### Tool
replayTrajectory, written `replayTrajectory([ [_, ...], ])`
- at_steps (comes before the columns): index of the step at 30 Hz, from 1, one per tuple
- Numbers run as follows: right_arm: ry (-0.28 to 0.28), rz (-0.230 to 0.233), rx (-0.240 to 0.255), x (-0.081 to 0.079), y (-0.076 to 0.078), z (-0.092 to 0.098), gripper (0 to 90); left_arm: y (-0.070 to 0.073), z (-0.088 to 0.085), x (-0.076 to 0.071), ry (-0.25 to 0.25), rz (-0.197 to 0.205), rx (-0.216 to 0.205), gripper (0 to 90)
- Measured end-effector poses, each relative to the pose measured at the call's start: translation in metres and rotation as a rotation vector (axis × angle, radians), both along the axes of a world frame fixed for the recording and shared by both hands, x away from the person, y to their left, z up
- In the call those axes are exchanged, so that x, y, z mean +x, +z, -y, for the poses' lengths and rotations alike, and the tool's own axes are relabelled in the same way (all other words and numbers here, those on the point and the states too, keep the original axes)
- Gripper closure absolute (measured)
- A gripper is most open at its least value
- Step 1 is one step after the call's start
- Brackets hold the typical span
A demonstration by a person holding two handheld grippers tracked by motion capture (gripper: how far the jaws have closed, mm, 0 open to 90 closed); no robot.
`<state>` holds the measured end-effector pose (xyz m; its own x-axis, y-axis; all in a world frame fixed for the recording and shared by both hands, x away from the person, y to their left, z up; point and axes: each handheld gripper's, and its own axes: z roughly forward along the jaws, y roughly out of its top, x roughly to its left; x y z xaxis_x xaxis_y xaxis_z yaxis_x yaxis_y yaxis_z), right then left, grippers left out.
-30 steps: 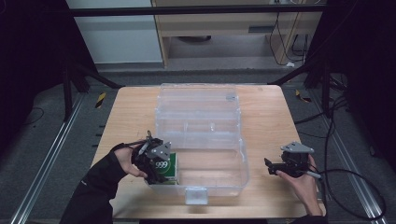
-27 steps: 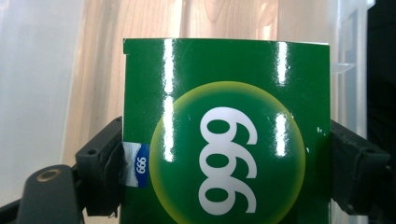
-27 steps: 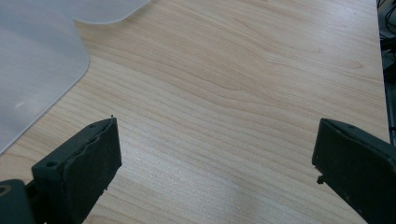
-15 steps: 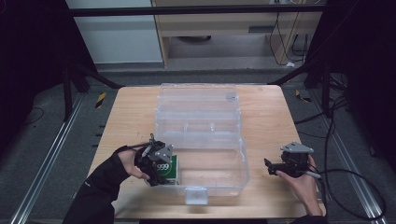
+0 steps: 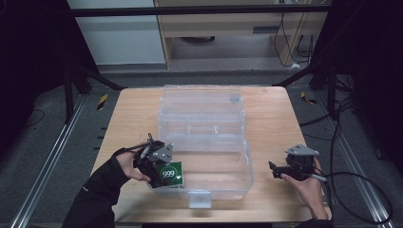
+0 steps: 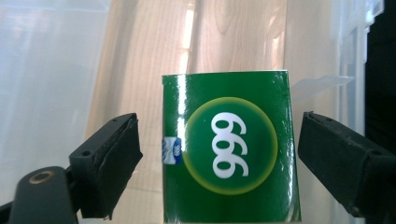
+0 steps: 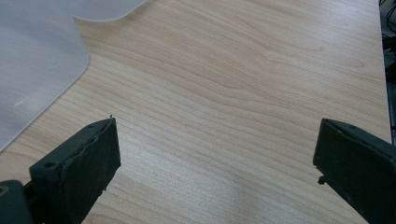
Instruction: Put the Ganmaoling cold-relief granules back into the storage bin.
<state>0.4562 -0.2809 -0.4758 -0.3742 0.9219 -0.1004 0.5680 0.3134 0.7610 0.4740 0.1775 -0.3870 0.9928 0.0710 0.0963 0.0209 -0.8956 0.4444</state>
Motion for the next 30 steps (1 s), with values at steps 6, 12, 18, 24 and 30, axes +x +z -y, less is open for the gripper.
replayTrajectory([
  [6, -0.004, 0.001, 0.001, -0.001, 0.000, 0.001, 1.5, 0.012, -0.014, -0.004, 0.052, 0.024, -0.072, 14.5],
  [12, -0.011, -0.004, 0.007, -0.002, -0.001, 0.003, 3.4, 0.021, -0.038, -0.008, 0.160, 0.065, -0.157, 16.4],
  [18, -0.014, -0.006, 0.014, -0.004, -0.002, 0.004, 4.7, 0.020, -0.066, -0.013, 0.284, 0.104, -0.227, 16.8],
  [24, -0.018, -0.011, 0.017, -0.005, -0.003, 0.005, 4.9, 0.012, -0.090, -0.012, 0.449, 0.122, -0.301, 18.1],
  [30, -0.024, -0.011, 0.020, -0.007, -0.004, 0.006, 4.6, -0.005, -0.110, -0.010, 0.576, 0.123, -0.331, 19.6],
])
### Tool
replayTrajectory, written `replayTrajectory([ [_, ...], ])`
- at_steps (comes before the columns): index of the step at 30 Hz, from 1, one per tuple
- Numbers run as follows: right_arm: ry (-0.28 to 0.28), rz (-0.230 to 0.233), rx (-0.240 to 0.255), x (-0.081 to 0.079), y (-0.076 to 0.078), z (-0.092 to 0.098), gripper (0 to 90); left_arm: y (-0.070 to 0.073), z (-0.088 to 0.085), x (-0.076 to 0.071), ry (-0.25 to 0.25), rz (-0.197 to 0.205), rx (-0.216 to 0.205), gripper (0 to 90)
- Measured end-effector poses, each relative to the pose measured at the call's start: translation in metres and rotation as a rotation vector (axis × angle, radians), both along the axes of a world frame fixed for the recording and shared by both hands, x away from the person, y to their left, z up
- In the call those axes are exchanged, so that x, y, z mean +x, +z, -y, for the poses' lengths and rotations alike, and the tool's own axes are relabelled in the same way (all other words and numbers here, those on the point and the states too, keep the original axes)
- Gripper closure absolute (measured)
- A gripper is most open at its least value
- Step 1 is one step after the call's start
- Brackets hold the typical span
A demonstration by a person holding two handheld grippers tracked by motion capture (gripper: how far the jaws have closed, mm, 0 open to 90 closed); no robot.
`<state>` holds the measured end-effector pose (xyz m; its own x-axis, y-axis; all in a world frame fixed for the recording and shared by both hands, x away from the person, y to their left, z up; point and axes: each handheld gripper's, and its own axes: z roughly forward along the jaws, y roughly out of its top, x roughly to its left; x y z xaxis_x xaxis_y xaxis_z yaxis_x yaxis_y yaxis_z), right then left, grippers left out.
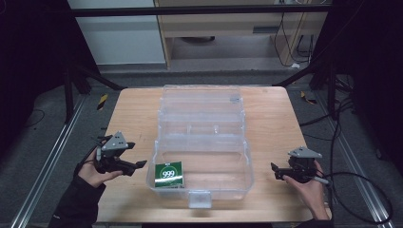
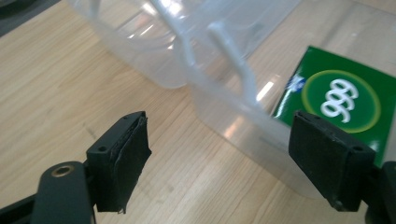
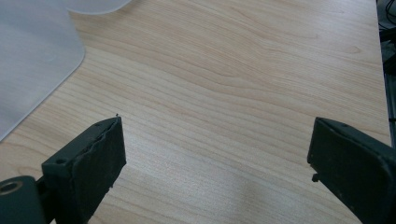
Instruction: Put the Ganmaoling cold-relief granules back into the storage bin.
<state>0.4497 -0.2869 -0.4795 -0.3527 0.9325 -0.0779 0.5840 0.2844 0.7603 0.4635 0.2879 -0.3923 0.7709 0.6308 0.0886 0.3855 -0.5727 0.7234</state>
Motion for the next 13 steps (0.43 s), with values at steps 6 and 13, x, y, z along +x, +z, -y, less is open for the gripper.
replayTrajectory([
  [6, -0.005, 0.001, 0.004, 0.000, -0.001, 0.001, 3.9, -0.019, -0.017, 0.003, 0.152, -0.010, -0.047, 20.7],
  [13, -0.018, 0.001, 0.009, -0.001, -0.003, 0.003, 3.9, -0.040, -0.029, 0.006, 0.289, -0.013, -0.066, 20.1],
])
